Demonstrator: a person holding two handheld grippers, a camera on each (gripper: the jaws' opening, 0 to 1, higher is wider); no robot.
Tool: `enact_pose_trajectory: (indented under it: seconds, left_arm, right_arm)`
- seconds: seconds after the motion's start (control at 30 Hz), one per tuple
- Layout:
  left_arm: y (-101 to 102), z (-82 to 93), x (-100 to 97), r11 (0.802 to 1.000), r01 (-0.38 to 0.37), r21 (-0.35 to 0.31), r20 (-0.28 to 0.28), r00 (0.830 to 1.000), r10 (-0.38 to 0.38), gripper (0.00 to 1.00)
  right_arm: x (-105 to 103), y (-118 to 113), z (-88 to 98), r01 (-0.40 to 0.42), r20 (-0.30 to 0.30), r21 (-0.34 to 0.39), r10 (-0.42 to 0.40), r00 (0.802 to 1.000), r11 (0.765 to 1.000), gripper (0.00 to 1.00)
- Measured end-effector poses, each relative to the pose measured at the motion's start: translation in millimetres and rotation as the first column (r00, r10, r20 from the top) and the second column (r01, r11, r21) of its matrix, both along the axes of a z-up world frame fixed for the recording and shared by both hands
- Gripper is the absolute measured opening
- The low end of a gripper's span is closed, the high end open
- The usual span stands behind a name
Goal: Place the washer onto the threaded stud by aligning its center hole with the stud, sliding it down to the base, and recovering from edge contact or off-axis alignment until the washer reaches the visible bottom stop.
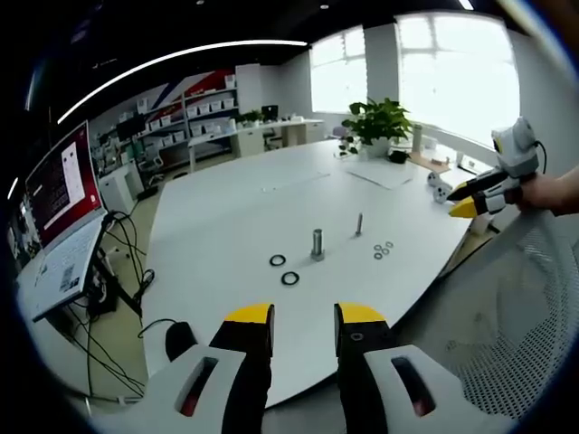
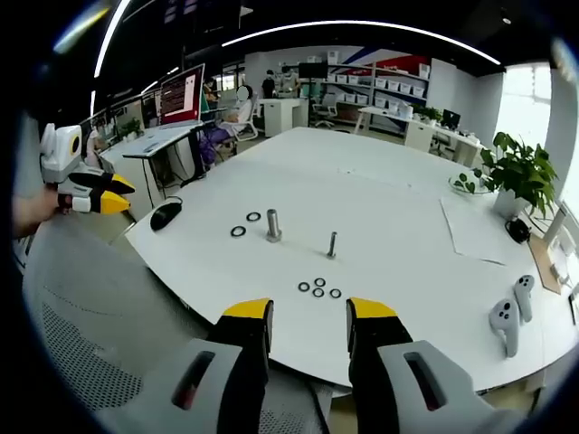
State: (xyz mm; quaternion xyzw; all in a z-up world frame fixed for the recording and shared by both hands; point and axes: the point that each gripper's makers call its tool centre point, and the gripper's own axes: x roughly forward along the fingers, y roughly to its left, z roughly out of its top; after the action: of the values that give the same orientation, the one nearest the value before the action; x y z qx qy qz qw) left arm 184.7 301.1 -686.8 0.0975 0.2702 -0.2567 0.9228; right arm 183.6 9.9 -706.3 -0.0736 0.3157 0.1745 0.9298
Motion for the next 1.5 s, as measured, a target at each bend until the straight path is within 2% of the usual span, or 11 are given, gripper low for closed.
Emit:
enact_pose_trajectory:
  seconds: [1.5]
  left_arm:
    - [0.4, -4.7, 0.1, 1.000, -0.010, 0.013, -0.030, 0.999, 0.011, 0.22]
  right_arm:
    - [-1.7, -6.4, -6.7, 0.014, -0.036, -0.028, -0.015, 0.999, 1.000, 0.34]
